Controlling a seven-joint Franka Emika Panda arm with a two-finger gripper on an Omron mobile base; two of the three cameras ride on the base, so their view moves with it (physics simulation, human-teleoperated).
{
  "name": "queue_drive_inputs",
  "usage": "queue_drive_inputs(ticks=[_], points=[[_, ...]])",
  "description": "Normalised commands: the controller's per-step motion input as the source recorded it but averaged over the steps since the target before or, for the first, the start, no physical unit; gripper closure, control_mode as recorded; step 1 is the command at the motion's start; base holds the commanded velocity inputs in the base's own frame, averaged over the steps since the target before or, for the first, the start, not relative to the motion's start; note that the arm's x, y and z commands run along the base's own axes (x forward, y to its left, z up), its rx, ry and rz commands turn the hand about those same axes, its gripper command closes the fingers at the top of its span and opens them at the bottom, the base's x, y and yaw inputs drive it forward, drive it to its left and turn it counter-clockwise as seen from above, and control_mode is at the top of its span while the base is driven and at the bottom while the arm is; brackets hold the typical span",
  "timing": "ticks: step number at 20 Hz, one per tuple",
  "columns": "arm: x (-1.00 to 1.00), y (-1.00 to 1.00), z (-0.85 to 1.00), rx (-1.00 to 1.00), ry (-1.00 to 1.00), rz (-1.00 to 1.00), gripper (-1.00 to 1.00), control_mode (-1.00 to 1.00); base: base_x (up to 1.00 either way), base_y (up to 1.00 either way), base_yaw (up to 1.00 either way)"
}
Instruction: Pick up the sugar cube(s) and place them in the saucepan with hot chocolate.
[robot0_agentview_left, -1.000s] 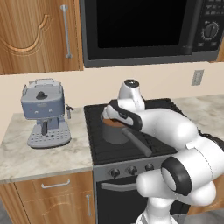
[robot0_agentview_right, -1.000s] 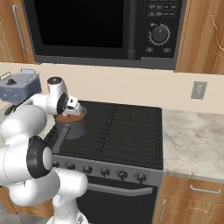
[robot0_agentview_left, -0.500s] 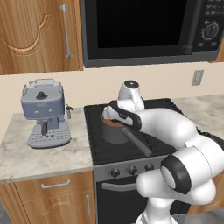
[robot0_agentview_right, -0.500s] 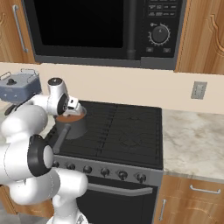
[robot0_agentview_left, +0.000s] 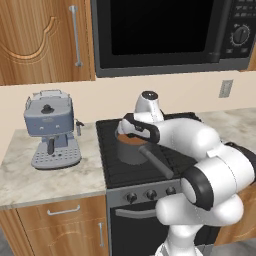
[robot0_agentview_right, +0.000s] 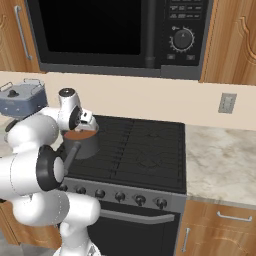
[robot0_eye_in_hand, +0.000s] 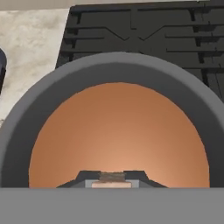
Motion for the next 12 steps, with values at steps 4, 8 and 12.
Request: queue_drive_inputs(ticks=[4,8,12], points=[[0.00,-0.09,-0.26,0.00,0.06,0.00,1.00,-1.00,0.00,0.00,0.00],[0.00,-0.08,-0.24,0.00,0.08,0.00,1.00,-1.00,0.00,0.00,0.00],[0.00,-0.01,-0.01,0.00,0.01,0.00,1.00,-1.00,0.00,0.00,0.00]])
